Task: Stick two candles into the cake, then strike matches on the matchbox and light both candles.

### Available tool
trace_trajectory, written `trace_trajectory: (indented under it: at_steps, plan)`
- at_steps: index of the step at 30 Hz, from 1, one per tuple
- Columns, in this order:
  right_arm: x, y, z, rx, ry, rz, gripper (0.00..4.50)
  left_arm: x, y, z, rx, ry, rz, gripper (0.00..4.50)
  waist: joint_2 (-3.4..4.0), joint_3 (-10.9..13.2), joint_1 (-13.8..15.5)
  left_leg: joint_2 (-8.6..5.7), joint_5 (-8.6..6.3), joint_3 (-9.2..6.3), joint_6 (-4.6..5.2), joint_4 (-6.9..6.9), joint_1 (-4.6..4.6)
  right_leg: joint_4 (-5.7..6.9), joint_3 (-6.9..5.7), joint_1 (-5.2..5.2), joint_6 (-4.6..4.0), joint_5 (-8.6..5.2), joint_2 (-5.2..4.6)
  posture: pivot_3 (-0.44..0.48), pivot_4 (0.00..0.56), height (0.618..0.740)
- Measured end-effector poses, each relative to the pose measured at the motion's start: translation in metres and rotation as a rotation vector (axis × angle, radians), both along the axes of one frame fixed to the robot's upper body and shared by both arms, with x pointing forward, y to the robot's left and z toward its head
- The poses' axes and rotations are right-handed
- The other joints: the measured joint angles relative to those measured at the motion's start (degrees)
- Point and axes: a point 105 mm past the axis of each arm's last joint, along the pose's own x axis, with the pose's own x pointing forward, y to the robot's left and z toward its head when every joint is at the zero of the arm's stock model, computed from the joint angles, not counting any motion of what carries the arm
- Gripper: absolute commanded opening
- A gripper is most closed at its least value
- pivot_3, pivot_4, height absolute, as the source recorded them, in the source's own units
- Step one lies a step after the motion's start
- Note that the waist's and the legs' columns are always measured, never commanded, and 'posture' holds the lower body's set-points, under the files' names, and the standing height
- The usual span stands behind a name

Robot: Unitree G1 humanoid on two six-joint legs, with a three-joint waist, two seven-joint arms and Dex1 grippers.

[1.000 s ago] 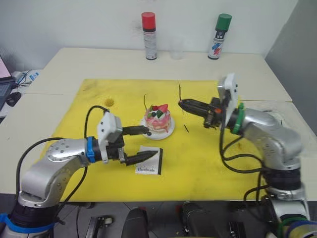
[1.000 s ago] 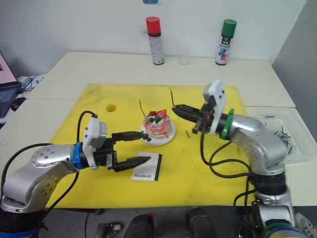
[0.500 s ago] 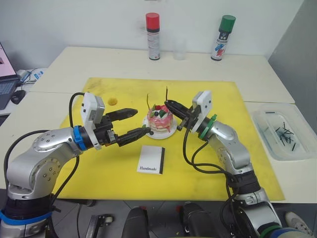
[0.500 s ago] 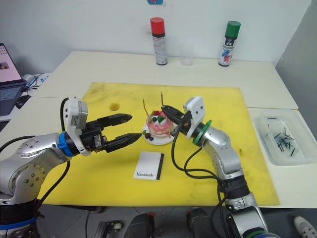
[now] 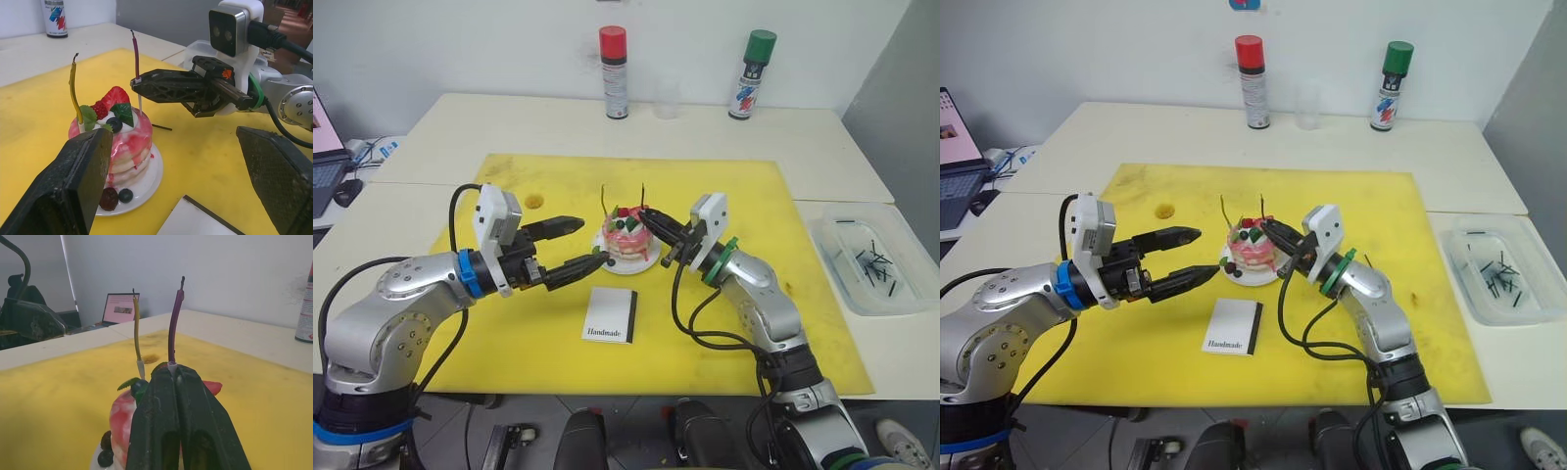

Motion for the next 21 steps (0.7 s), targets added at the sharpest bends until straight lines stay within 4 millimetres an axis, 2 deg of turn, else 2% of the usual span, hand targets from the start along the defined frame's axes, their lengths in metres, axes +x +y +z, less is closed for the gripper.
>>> trace_trajectory:
  at_steps: [9,15,21]
  plan:
    - [0.003,0.002,-0.006,0.012,-0.017,-0.018,0.02,0.0,-0.001,-0.001,0.004,0.001,-0.006,4.5,0.0,0.0,0.0,0.0,0.0,0.0,0.0,0.0,0.0,0.02,0.0,-0.01,-0.02,-0.02,0.0,0.0,0.15,0.684]
    - [0.0,-0.002,-0.024,-0.006,-0.011,-0.036,0.02,-0.002,0.001,-0.008,0.017,0.017,-0.004,4.5,0.0,0.0,0.0,0.0,0.0,0.01,0.0,0.0,0.01,0.03,0.01,0.0,-0.04,-0.02,0.0,0.0,0.15,0.684]
    - [-0.001,-0.002,-0.029,-0.006,0.001,-0.037,0.02,-0.004,-0.002,-0.014,0.033,0.022,-0.013,4.5,0.0,0.0,0.0,0.01,0.01,-0.02,0.01,0.02,0.1,0.18,0.01,0.0,-0.05,-0.03,0.03,0.0,0.15,0.684]
